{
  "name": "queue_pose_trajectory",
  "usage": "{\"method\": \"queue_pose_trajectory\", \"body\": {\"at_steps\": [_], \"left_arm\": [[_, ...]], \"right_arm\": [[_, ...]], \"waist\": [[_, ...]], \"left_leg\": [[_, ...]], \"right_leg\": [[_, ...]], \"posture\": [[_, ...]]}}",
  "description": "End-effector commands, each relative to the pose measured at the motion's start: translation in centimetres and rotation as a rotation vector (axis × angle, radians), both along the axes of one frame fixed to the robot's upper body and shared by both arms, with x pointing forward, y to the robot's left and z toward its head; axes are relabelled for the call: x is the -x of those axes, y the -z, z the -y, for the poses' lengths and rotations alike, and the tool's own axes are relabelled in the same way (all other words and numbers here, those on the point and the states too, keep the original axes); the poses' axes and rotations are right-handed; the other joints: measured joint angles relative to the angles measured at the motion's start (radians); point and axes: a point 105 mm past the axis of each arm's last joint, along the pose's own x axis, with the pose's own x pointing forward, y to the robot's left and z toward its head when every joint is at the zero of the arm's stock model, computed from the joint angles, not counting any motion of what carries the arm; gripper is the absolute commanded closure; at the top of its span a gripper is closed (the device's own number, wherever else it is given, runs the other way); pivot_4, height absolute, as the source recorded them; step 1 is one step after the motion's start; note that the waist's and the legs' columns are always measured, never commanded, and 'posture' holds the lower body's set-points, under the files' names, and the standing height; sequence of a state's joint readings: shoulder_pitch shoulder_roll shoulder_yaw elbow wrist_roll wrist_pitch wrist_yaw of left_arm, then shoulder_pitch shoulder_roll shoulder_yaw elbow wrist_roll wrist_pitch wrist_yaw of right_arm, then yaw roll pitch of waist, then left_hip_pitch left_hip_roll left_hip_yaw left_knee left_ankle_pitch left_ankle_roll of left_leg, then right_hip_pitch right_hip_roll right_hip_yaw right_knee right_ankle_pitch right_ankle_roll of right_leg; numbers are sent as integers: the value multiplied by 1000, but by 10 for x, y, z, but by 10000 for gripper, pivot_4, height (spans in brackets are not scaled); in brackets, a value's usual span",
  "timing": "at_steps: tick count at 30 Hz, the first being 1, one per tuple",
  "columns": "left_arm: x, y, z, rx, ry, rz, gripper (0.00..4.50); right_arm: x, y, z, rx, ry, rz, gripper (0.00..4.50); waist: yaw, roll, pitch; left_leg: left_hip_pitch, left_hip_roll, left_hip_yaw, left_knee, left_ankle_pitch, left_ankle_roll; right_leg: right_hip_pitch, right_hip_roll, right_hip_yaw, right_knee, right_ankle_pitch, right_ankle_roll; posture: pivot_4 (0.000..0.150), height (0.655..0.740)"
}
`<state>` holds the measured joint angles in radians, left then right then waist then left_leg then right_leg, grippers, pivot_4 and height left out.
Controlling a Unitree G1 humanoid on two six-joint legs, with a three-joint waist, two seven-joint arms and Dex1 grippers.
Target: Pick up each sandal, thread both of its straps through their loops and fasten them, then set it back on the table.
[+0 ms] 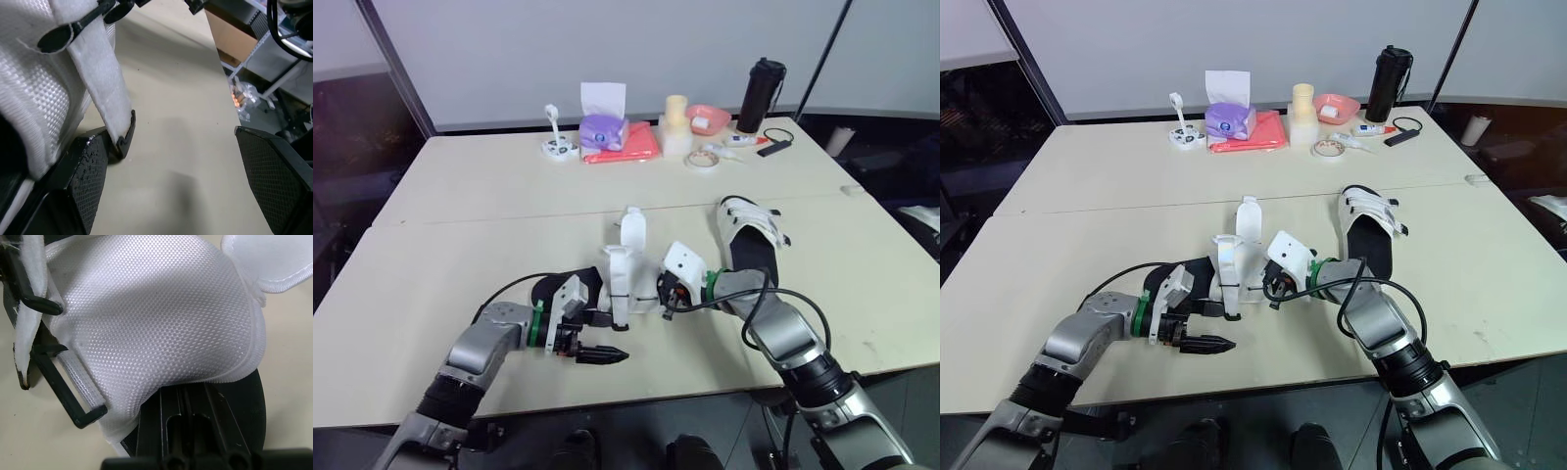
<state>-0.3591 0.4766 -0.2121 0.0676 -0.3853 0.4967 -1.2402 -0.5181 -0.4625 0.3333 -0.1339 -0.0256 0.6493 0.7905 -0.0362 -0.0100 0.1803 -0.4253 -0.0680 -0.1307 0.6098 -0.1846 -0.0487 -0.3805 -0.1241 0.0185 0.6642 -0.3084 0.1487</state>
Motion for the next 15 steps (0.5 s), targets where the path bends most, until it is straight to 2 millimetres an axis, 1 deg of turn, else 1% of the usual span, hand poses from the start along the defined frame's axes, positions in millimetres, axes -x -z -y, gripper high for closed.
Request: {"method": "queue_pose_trajectory", "body": {"at_steps": [1, 2, 3, 7, 8, 12, 15], "left_arm": [[-3, -1, 7, 19, -11, -9, 12348], [-2, -2, 8, 26, -7, -10, 16297], [-3, -2, 10, 32, -9, -11, 22695], [-4, -2, 11, 37, -13, -18, 42936], [-3, -1, 11, 36, -8, -23, 44580], [8, 0, 6, 18, 38, -61, 44580], [26, -2, -3, -6, 112, -110, 44580]], "right_arm": [[9, 8, -9, 6, -48, -35, 45000], [9, 8, -9, 7, -48, -35, 45000], [9, 8, -9, 7, -48, -34, 45000], [10, 8, -9, 6, -47, -35, 45000], [10, 8, -9, 6, -46, -35, 45000], [10, 9, -9, 6, -45, -37, 45000], [9, 8, -9, 4, -44, -37, 45000]], "waist": [[0, 0, 0], [0, 0, 0], [0, 0, 0], [7, 1, -1], [12, 1, -1], [15, 1, -1], [10, 1, -1]], "left_leg": [[0, 0, 0, 0, 0, 0], [0, 0, 0, 0, 0, 0], [0, 0, 0, 0, 0, 0], [0, 0, -1, -1, 0, 0], [1, 0, -1, 0, 0, 0], [2, 0, -1, 1, 0, 0], [2, 1, 0, -3, 0, 0]], "right_leg": [[0, 0, 0, 0, 0, 0], [0, 0, 0, 0, 0, 0], [0, 0, 0, 0, 0, 0], [0, 0, -1, 0, 0, 0], [1, 0, -1, 0, 0, 0], [3, 0, -1, -1, 0, -1], [1, 0, 0, -2, 0, -1]], "posture": [[1500, 7400], [1500, 7400], [1500, 7400], [1500, 7400], [1500, 7400], [1500, 7400], [1500, 7400]]}}
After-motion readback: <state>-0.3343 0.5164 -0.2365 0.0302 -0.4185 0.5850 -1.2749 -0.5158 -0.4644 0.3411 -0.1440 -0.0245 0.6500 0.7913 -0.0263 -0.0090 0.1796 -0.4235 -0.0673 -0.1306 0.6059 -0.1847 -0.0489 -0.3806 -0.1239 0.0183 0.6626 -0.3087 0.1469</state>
